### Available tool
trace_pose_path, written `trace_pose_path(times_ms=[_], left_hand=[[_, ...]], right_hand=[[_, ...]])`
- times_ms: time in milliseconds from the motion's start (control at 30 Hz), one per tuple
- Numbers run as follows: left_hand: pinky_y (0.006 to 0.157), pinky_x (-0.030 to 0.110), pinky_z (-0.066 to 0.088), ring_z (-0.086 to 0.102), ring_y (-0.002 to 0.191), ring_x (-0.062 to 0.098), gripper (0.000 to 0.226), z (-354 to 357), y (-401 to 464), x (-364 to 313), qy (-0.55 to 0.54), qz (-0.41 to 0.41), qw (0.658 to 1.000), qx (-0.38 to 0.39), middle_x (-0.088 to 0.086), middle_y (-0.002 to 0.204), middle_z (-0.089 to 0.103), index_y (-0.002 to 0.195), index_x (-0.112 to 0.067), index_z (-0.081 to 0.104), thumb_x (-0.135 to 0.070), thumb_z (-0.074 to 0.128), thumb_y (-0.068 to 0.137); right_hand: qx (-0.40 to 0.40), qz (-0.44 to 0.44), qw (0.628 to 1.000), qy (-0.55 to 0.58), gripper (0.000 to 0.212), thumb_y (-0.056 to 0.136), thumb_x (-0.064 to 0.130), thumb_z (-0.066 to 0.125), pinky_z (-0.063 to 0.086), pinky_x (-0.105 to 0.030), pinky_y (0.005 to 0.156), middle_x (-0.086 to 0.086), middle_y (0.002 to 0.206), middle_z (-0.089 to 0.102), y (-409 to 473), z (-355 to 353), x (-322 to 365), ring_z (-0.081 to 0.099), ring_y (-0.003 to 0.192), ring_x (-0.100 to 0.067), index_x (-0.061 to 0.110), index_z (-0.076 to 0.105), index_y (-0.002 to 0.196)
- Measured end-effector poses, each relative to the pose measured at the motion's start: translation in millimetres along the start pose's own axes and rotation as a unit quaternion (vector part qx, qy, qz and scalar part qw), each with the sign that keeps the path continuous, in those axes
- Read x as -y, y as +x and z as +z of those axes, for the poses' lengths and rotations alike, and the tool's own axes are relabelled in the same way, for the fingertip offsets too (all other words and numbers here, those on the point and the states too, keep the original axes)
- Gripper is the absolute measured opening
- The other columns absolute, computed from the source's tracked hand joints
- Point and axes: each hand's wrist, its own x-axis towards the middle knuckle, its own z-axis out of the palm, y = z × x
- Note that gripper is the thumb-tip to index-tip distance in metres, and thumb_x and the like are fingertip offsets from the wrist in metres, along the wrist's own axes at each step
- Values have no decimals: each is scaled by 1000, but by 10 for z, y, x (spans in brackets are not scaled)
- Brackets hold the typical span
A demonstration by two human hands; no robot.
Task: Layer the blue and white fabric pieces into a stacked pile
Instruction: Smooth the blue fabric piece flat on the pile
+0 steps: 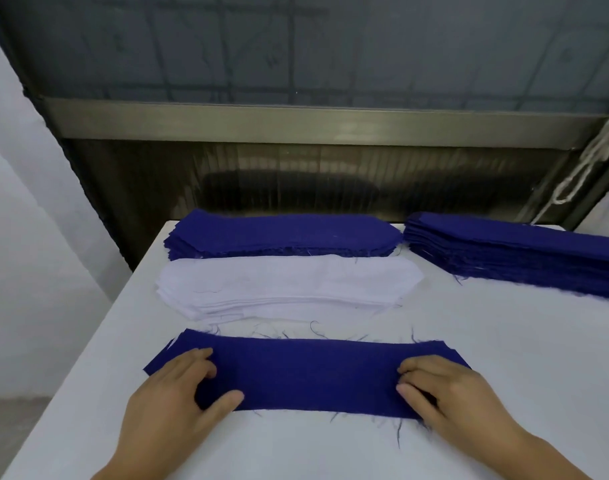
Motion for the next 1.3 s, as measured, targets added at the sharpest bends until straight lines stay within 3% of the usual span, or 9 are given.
trace_pose_path(times_ms=[67,133,267,400,567,767,933,1133,1300], left_hand=[[64,23,46,68,98,12,67,25,3,-21,-1,8,1000,-3,-11,109,70,75,-30,67,-79,23,84],[66,24,48,68,99,13,64,60,11,-40,2,17,1000,2,-10,109,70,75,-29,67,-74,23,88],[67,21,45,68,95,14,30,99,29,-60,-10,24,1000,16,-10,107,70,74,-29,64,-52,46,76],[66,26,51,66,85,12,21,62,87,-76,-4,36,999,24,-13,98,68,70,-30,59,-48,49,73],[58,22,38,48,70,8,30,60,283,-136,3,16,999,45,-20,74,48,67,-32,46,-33,74,78],[65,21,43,50,77,8,15,91,622,-333,-29,51,998,35,-15,82,53,76,-25,58,-31,67,85],[72,22,50,55,83,8,7,77,938,-435,-36,79,996,-5,-12,95,61,87,-21,67,-25,71,84],[90,26,47,60,103,13,28,119,1554,-483,-32,77,995,-46,-6,116,64,114,-20,66,-26,68,87],[95,26,45,52,119,13,36,266,2194,-510,-86,38,996,-13,-5,134,56,132,-20,56,-27,55,96]], right_hand=[[5,9,1000,-8,3,81,26,74,44,-7,74,22,93,66,-27,-3,-32,62,84,4,29,74,80],[8,25,1000,-9,21,69,16,85,44,-8,72,22,92,65,-50,0,-65,61,81,3,28,72,80],[7,32,999,-23,27,65,14,85,39,-6,73,23,89,61,-60,-27,-96,54,77,4,28,67,79],[24,39,999,-21,28,64,14,84,40,-9,68,23,84,58,-24,-46,-81,53,73,2,29,63,75],[57,61,996,-26,23,75,28,79,31,-3,62,24,74,49,104,-82,-58,47,67,5,31,58,69],[88,63,994,-25,20,92,38,59,35,-10,62,23,75,46,271,-22,-106,46,72,3,29,60,74],[42,70,997,3,16,89,26,67,46,-17,63,20,77,55,597,-132,-116,52,72,0,26,64,73],[-53,81,995,36,3,92,26,63,44,-16,71,19,92,57,1383,-198,-240,54,85,-2,26,66,94],[-38,119,992,34,15,95,25,59,46,-22,83,10,109,57,2127,-56,-454,54,100,-9,23,63,110]])
